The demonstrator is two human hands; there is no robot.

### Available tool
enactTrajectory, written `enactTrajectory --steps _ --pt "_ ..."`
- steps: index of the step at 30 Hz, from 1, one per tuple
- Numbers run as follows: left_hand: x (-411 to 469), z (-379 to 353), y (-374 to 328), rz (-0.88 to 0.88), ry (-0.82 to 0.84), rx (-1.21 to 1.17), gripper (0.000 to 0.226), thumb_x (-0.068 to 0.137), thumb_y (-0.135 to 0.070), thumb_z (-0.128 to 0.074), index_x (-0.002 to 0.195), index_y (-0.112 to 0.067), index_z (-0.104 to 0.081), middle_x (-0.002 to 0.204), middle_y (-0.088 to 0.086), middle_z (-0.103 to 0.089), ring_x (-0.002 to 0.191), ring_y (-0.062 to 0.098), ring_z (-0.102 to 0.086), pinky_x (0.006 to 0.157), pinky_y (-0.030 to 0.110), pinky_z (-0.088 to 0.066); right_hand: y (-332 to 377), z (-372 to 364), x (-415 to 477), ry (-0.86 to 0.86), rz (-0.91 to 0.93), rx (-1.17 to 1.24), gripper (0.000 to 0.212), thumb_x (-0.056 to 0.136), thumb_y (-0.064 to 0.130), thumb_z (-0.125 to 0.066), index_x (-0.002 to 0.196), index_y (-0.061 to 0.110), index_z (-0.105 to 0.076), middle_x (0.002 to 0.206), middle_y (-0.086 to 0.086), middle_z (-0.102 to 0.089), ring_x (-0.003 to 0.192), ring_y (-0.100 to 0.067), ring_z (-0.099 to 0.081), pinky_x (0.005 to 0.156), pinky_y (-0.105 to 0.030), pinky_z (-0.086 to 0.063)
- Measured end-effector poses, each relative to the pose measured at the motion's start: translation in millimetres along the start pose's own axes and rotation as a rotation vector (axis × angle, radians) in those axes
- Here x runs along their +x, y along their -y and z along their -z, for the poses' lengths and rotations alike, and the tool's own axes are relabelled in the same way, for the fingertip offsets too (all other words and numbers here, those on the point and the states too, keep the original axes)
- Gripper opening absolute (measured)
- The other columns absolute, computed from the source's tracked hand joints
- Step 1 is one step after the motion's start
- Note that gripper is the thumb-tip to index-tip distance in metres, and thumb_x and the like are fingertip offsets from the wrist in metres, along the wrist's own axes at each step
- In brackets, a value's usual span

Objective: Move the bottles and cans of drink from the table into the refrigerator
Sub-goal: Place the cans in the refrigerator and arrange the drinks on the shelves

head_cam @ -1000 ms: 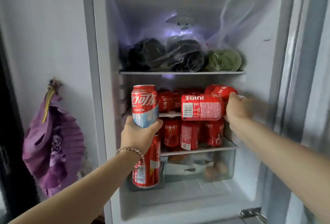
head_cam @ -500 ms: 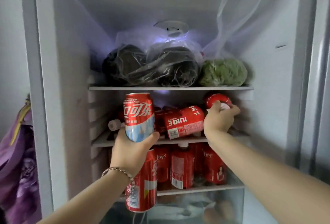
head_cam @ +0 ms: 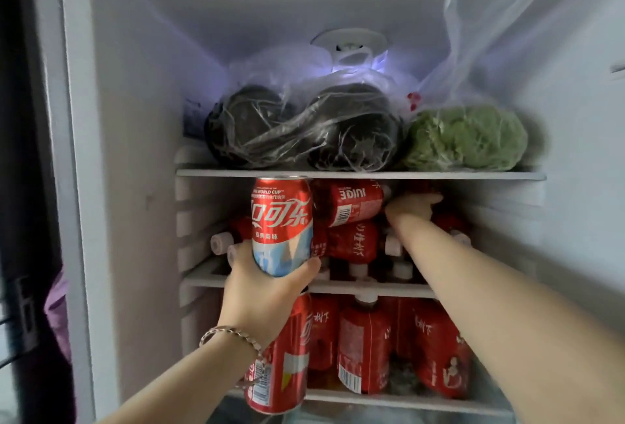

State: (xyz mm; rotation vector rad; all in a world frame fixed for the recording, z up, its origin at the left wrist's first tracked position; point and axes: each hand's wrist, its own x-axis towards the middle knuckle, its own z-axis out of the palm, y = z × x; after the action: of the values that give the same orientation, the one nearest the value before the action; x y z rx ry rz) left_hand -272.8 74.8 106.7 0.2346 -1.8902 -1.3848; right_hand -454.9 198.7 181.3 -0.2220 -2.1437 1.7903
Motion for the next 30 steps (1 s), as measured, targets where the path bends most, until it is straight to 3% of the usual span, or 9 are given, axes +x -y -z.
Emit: enactTrajectory --steps 2,5,11,14,16,20,24,28,30 --pt "-1.8 -2.5 1.1 -0.001 0.001 0.004 0.032 0.065 -0.030 -0.080 0.091 -0.026 -0.061 0.077 -0.009 -0.071 0.070 0.003 -0.067 0.060 0.019 -0.049 -5.8 11.1 7.4 0.026 0.023 -0.090 0.075 0.098 0.017 -0.044 0.144 -0.010 0.009 0.146 -0.027 -0.033 0.134 -0.034 -0.039 0.106 -0.036 -0.032" --pt "-1.9 -7.4 1.2 0.002 0.012 0.012 0.040 0.064 -0.034 -0.079 0.098 -0.022 -0.061 0.079 -0.006 -0.071 0.069 0.005 -0.066 0.057 0.018 -0.048 -13.7 24.8 14.4 0.007 0.133 -0.198 0.069 0.100 0.021 -0.041 0.146 -0.010 0.000 0.143 -0.026 -0.039 0.131 -0.036 -0.041 0.103 -0.038 -0.035" --pt "-6.4 -28.6 1.5 0.049 0.017 -0.063 0.050 0.062 -0.038 -0.081 0.104 -0.018 -0.061 0.085 -0.003 -0.070 0.074 0.011 -0.067 0.058 0.022 -0.049 -6.8 26.5 -28.0 -0.061 0.077 0.017 0.064 0.096 0.040 -0.042 0.144 0.004 -0.020 0.144 -0.026 -0.031 0.131 -0.039 -0.034 0.104 -0.041 -0.029" --pt "-8.7 -38.7 -1.0 0.040 0.061 -0.092 0.054 0.058 -0.039 -0.081 0.104 -0.019 -0.062 0.085 -0.006 -0.070 0.075 0.008 -0.067 0.062 0.021 -0.050 -15.6 28.2 -80.9 0.078 0.409 0.025 0.063 0.092 0.041 -0.048 0.144 0.014 -0.023 0.141 -0.017 -0.031 0.129 -0.034 -0.032 0.103 -0.041 -0.031" --pt "-8.8 -40.3 -2.0 0.025 0.067 -0.116 0.060 0.052 -0.043 -0.077 0.105 -0.019 -0.062 0.086 -0.006 -0.071 0.076 0.007 -0.068 0.063 0.022 -0.051 -20.9 29.4 -97.2 0.236 0.507 -0.003 0.062 0.090 0.046 -0.051 0.141 0.021 -0.027 0.134 -0.011 -0.038 0.125 -0.029 -0.038 0.105 -0.040 -0.034" --pt "-6.0 -29.4 1.7 0.057 0.046 -0.116 0.049 0.062 -0.038 -0.081 0.102 -0.017 -0.061 0.087 0.000 -0.069 0.078 0.014 -0.066 0.065 0.027 -0.052 -15.8 34.3 -88.1 0.343 0.493 -0.149 0.070 0.089 0.050 -0.052 0.146 0.022 -0.021 0.136 -0.011 -0.038 0.123 -0.030 -0.044 0.097 -0.033 -0.035" --pt "-4.4 -13.0 3.7 0.049 0.025 -0.094 0.039 0.066 -0.033 -0.082 0.096 -0.017 -0.063 0.082 0.002 -0.070 0.077 0.019 -0.067 0.069 0.034 -0.055 -14.2 19.2 -78.0 0.324 0.563 -0.368 0.070 0.095 0.040 -0.046 0.150 0.018 -0.009 0.146 -0.018 -0.030 0.129 -0.035 -0.041 0.101 -0.038 -0.036" --pt "-10.3 -1.7 7.6 0.090 0.035 -0.093 0.050 0.058 -0.041 -0.081 0.099 -0.019 -0.062 0.085 0.000 -0.070 0.079 0.019 -0.068 0.074 0.038 -0.056 -9.5 9.8 -51.1 0.262 0.523 -0.261 0.044 0.098 0.030 -0.046 0.132 0.004 -0.048 0.131 -0.018 -0.055 0.121 -0.032 -0.051 0.091 -0.028 -0.039" --pt "-15.3 0.2 8.3 0.088 0.050 -0.083 0.050 0.057 -0.041 -0.081 0.098 -0.020 -0.061 0.084 -0.002 -0.070 0.078 0.017 -0.068 0.074 0.038 -0.056 -15.0 14.9 -42.8 0.220 0.547 -0.256 0.038 0.097 0.030 -0.047 0.122 0.003 -0.056 0.123 -0.017 -0.061 0.116 -0.031 -0.055 0.086 -0.027 -0.040"
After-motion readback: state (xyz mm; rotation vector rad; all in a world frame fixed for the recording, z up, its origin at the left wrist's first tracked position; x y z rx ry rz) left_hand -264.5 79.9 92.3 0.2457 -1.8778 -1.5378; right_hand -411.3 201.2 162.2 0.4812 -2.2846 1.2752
